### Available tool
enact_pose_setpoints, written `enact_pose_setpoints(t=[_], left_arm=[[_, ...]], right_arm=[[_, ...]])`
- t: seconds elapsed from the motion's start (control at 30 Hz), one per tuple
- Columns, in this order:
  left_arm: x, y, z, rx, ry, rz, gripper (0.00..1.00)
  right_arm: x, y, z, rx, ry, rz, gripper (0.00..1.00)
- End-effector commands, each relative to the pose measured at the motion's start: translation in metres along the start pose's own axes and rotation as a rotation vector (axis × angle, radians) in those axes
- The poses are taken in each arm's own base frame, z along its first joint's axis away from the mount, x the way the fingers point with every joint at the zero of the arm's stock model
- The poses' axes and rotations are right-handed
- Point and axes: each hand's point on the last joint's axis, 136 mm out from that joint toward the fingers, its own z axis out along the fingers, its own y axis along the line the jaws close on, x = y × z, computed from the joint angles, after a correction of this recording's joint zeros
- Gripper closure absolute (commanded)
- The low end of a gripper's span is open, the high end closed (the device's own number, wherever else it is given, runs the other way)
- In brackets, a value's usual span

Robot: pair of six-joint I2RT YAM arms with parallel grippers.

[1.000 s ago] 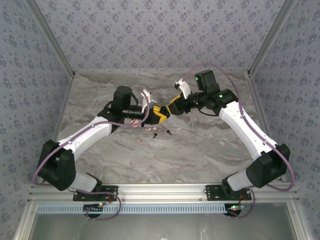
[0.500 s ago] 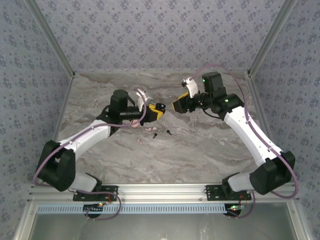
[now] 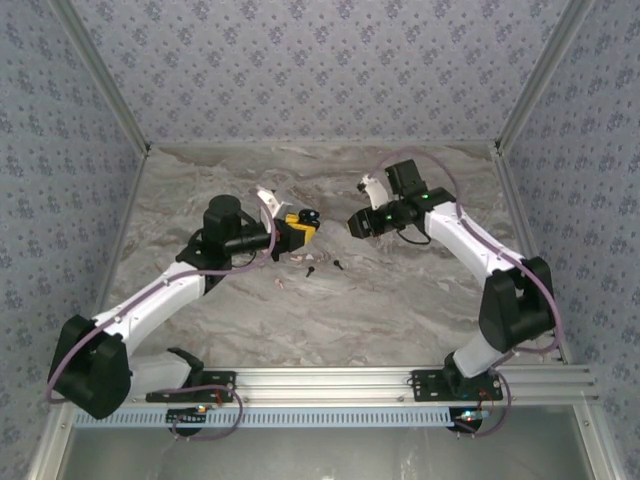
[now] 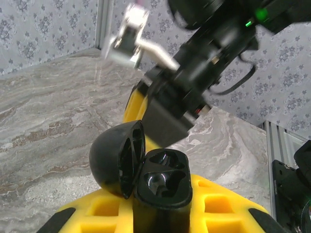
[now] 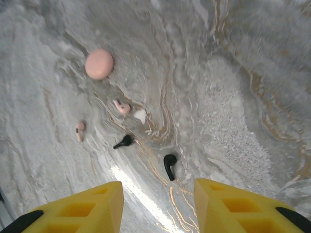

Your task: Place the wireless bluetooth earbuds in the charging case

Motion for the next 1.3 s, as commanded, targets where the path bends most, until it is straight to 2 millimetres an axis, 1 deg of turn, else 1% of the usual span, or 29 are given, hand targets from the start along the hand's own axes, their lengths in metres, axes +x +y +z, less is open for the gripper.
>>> enact_pose_setpoints(t=[0.0,0.1,0.2,0.43,0.57,0.77,0.9,1.27], left_arm=[[-0.001,-0.007,-0.007,-0.018,0.002,0.024,0.89],[0.000,-0.009,-0.012,-0.040,0.008,0.035,0.89],[0.001,-0.011,-0.016,-0.053,0.001,0.037,0.89],[0.002,-0.015,-0.024,-0.076,0.005,0.037,0.89],[0.005,-0.015,-0.026,-0.086,0.008,0.035,0.89],[0.005,-0.017,-0.029,-0.090,0.007,0.037,0.89],[0.005,-0.018,-0.030,-0.091,0.008,0.040,0.89],[0.009,-0.019,-0.032,-0.095,0.012,0.036,0.89]], right_arm=[[0.020,-0.002,0.022,0.021,0.090,0.024,0.57],[0.033,-0.005,0.040,0.040,0.148,0.023,0.58],[0.044,-0.005,0.054,0.049,0.196,0.015,0.59],[0.065,0.000,0.076,0.087,0.283,-0.034,0.57],[0.073,-0.001,0.083,0.111,0.309,-0.046,0.57],[0.080,0.002,0.091,0.132,0.339,-0.074,0.56],[0.083,0.000,0.095,0.158,0.350,-0.082,0.56],[0.090,-0.004,0.109,0.182,0.385,-0.087,0.62]])
